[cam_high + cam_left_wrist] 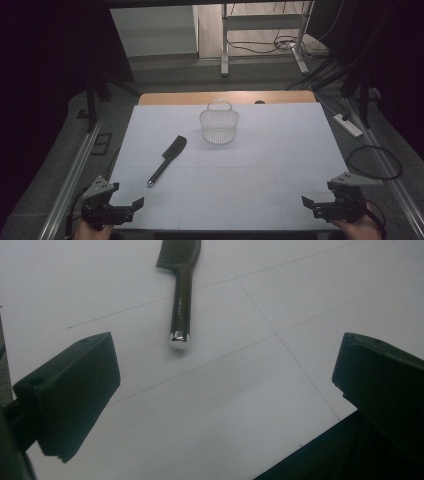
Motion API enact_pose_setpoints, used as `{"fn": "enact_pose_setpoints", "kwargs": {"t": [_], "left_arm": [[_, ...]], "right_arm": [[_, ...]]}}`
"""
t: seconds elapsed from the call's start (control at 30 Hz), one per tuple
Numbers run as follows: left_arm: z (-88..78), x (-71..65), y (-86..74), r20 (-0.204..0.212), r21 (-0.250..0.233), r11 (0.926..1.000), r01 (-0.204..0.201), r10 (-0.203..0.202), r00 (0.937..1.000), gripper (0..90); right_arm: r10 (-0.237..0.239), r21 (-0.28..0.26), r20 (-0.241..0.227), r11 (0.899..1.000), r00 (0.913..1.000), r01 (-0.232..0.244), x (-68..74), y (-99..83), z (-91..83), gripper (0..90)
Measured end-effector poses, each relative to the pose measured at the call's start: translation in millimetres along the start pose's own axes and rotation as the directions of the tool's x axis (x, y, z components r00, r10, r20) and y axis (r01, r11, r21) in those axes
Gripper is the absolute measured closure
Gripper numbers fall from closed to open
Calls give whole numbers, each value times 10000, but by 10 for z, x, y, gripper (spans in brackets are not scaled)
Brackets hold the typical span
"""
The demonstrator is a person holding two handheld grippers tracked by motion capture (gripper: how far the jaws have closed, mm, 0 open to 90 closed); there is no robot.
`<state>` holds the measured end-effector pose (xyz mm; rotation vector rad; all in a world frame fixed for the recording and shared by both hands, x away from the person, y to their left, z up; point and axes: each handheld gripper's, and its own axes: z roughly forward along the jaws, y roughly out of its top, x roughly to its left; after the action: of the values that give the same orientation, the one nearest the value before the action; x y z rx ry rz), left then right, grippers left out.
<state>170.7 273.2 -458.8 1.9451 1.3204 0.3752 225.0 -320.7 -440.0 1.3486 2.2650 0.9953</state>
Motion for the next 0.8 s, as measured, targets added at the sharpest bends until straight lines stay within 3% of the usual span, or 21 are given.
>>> {"fn": "enact_pose_setpoints", "kwargs": {"t": [0.8], "left_arm": [[12,20,6,113,215,9997,118,-120,9999,0]], "right_arm": [[-126,157,0,9998,9999,126,10,10,21,0]]}}
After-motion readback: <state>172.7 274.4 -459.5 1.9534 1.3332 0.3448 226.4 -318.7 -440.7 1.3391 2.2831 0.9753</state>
